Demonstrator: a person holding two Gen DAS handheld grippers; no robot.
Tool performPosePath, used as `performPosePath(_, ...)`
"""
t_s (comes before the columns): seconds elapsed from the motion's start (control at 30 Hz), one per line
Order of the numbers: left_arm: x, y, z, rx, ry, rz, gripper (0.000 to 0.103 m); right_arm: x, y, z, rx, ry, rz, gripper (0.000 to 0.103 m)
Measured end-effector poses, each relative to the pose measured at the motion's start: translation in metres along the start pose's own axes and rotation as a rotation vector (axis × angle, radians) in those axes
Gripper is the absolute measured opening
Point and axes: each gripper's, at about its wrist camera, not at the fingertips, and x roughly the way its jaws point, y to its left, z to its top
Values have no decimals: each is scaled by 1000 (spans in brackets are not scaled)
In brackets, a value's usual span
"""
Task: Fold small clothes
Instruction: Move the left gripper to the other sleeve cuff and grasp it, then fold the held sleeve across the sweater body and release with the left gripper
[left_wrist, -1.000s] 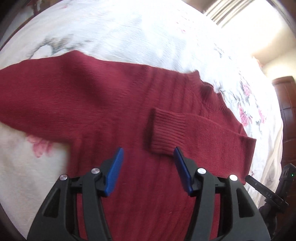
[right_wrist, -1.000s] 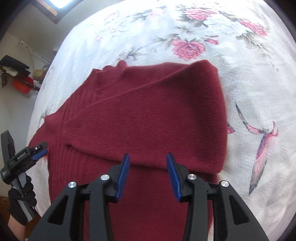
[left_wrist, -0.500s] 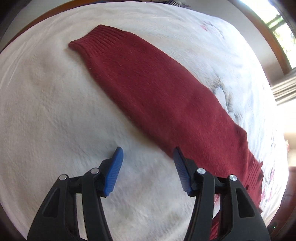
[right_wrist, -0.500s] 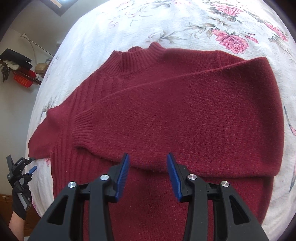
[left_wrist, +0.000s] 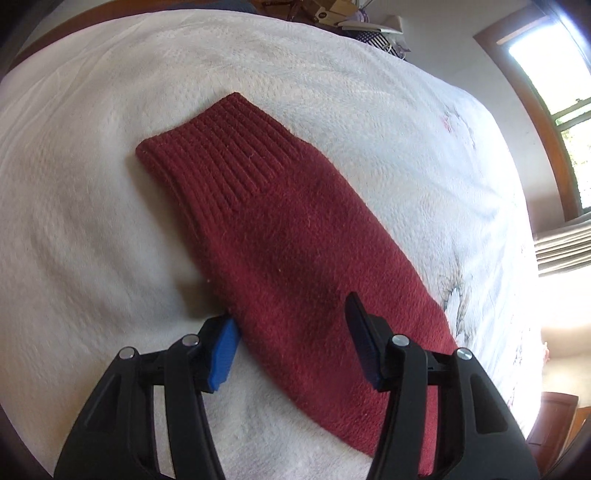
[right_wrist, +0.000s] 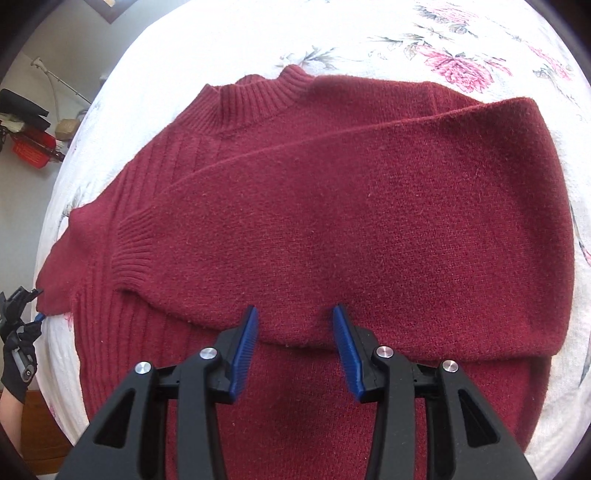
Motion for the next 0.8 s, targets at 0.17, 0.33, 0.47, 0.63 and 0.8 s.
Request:
performPosePath(0.17,-10,1,3,-24,-22,-34,6,0,1,0,-6,1,3,43)
performPosePath(0.33,-39,-31,-14,78,-71,-100,5,-8,-5,-2,-8,-4,10,43)
performPosePath(0.47,-66,-75,-45,212,-87,-169,5,-22,-10,-4,-9,-22,17,43)
performPosePath(0.63,-77,-133,-94,336,-52,-260,5,-38,-22,-6,-4,-38,23,43)
performPosePath(0.8,-67,-195,-157,461,6,-335,5,-48,-36,-10,14,-42,25,43)
